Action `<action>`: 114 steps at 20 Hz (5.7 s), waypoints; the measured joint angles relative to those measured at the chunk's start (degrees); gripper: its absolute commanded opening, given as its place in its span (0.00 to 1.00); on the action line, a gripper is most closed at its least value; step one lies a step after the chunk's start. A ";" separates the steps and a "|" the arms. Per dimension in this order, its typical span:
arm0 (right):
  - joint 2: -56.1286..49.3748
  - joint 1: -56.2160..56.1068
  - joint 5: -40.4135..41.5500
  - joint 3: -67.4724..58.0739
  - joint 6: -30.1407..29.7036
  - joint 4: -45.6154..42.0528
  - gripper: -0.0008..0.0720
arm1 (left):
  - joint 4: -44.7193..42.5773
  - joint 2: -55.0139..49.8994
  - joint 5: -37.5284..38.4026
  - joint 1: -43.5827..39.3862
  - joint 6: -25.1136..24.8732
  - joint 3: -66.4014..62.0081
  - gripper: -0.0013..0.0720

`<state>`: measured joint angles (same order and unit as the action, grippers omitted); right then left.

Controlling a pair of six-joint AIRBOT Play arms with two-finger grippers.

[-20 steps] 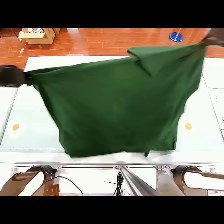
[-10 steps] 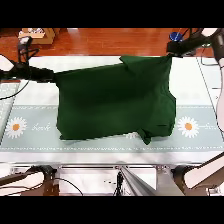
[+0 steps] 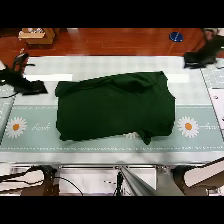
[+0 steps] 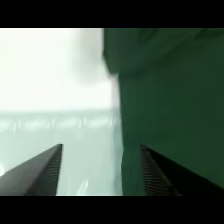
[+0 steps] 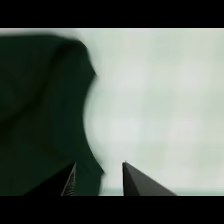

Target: Fold the shirts.

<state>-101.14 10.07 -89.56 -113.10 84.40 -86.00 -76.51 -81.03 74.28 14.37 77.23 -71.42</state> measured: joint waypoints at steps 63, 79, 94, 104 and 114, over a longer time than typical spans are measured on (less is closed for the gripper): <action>56.19 15.04 20.37 16.37 -6.08 36.81 0.05 | 23.41 40.15 -2.27 0.68 -8.31 -25.49 0.04; 61.79 10.64 -7.52 -11.21 3.80 5.88 0.05 | 6.45 48.02 24.74 0.96 2.75 -44.17 0.04; 29.90 5.03 4.90 18.60 1.99 16.41 0.05 | 14.36 27.47 -1.73 0.79 -5.73 3.76 0.05; 11.15 -3.21 27.82 19.17 -2.12 14.40 0.05 | 14.58 4.92 -26.49 -5.40 -12.50 2.89 0.05; -1.29 -5.46 41.48 19.17 -1.03 10.99 0.05 | 15.15 -8.41 -56.43 -10.01 -18.62 2.67 0.05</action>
<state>-102.43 4.60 -48.07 -93.93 83.37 -75.00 -61.36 -89.45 17.85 4.36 58.61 -68.75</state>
